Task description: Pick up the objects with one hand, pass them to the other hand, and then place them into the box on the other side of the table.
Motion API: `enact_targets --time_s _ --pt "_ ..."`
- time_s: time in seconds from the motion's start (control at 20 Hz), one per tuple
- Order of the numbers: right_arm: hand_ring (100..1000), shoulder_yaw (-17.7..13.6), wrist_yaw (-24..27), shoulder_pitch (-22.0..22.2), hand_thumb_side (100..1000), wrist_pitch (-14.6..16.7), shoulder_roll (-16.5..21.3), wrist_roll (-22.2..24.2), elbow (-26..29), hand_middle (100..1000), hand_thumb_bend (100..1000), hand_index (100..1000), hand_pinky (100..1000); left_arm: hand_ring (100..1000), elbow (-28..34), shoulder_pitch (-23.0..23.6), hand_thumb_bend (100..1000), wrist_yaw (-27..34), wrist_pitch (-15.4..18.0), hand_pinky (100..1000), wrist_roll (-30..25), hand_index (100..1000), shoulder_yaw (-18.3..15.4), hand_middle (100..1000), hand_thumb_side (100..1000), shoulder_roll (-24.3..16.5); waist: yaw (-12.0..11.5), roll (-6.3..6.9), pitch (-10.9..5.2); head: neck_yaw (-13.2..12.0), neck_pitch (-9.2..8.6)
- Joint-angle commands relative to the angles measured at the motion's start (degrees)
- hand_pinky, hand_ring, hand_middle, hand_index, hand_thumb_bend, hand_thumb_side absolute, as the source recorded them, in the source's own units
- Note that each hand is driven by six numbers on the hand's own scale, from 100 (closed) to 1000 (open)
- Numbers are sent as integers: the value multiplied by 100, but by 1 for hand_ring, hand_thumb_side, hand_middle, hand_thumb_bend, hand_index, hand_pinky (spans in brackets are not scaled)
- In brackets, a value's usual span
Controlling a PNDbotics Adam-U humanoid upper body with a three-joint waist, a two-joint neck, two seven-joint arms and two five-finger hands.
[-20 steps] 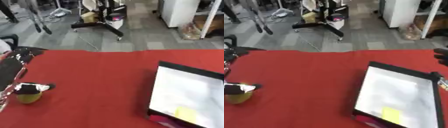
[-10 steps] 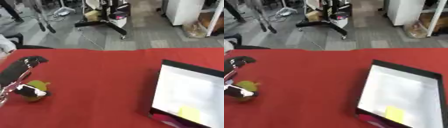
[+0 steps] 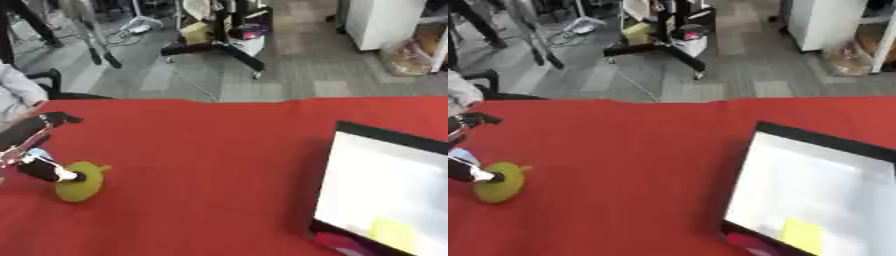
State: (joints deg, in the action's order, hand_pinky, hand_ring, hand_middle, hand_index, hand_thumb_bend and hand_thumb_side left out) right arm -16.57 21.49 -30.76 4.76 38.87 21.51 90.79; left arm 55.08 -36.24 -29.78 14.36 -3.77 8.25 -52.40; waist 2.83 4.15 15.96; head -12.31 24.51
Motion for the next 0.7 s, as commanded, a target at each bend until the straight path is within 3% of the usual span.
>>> enact_targets --time_s 0.05,0.7 --pt "1000 -114 152 -51 321 -38 276 -56 145 1000 252 1000 1000 887 -305 -111 769 75 -8 901 -300 868 -167 803 273 -264 8 72 16 -122 -143" --pt "1000 -205 163 32 321 -172 242 -255 240 998 249 1000 1000 879 -760 -137 724 -404 -101 888 -1407 820 -373 797 261 -221 37 79 90 -180 -189"
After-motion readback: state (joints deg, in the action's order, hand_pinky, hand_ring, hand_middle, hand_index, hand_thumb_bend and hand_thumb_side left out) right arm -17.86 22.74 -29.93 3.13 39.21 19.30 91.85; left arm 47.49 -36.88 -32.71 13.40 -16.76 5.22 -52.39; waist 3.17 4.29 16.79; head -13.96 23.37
